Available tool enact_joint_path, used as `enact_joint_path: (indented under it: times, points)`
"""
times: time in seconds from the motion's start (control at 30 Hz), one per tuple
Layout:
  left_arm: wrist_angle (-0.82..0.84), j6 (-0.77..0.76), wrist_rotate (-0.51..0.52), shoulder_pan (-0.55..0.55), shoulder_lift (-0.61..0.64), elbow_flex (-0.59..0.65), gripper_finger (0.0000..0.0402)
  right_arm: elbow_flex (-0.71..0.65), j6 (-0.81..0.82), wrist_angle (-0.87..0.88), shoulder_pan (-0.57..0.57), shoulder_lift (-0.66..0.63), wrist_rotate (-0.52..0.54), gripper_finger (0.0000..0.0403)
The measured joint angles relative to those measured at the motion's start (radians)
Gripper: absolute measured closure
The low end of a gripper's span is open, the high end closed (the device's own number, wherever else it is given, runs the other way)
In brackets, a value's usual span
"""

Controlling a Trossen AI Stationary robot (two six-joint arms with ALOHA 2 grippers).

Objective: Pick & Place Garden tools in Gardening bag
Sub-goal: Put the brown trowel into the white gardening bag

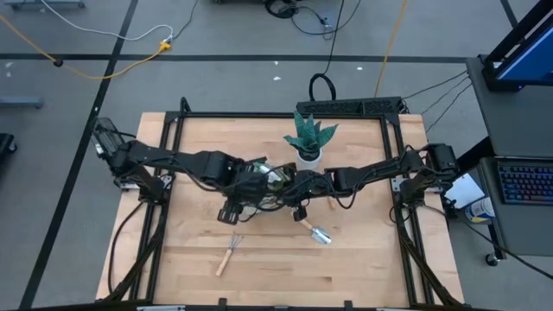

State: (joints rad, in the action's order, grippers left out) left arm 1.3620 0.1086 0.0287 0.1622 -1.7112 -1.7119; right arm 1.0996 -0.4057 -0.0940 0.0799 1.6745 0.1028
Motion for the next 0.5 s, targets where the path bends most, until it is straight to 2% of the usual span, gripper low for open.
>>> enact_joint_path:
  times: [0.17,0.27,0.43,0.5]
  points:
    - [0.077,-0.108,0.125,0.03,0.044,0.001,0.0224,0.0,0.0,0.001,0.0,0.0,0.0,0.0403]
    - [0.119,-0.203,0.148,0.053,0.084,0.001,0.0237,0.0,0.0,0.001,0.0,0.0,0.0,0.0403]
    - [0.097,-0.308,0.219,0.13,0.184,0.005,0.0249,0.0,0.0,0.001,0.0,0.0,0.0,0.0403]
    - [0.057,-0.361,0.267,0.174,0.235,0.048,0.0249,0.0,0.0,0.001,0.0,0.0,0.0,0.0403]
